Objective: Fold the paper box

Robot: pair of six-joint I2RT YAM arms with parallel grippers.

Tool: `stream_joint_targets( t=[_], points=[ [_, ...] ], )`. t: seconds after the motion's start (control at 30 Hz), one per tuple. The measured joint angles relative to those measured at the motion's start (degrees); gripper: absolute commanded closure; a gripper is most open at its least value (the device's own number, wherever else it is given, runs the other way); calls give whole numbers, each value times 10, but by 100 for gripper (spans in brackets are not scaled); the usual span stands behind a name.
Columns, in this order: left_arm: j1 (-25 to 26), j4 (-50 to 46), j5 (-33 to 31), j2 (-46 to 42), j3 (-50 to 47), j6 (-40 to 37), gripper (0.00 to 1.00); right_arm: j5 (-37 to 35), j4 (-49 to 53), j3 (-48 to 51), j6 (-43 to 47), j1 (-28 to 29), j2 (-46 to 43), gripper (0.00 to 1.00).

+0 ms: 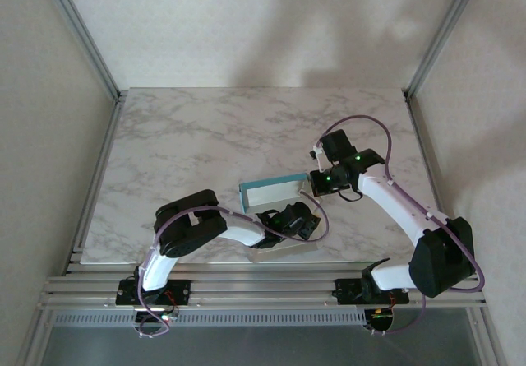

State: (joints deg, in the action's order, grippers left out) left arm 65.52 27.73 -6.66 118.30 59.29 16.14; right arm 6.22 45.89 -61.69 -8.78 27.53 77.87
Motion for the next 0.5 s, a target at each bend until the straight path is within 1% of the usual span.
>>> stream_joint_targets(
  t=[0.27, 0.47, 0.5],
  points=[
    [0, -1, 4, 0, 0, 0, 68, -3, 32, -53, 7, 0, 30, 100],
    [0, 3, 6, 0, -3, 0, 69, -2, 37, -54, 9, 0, 36, 100],
    [0, 6, 6, 0, -5, 0, 69, -2, 37, -53, 9, 0, 36, 98]
  ],
)
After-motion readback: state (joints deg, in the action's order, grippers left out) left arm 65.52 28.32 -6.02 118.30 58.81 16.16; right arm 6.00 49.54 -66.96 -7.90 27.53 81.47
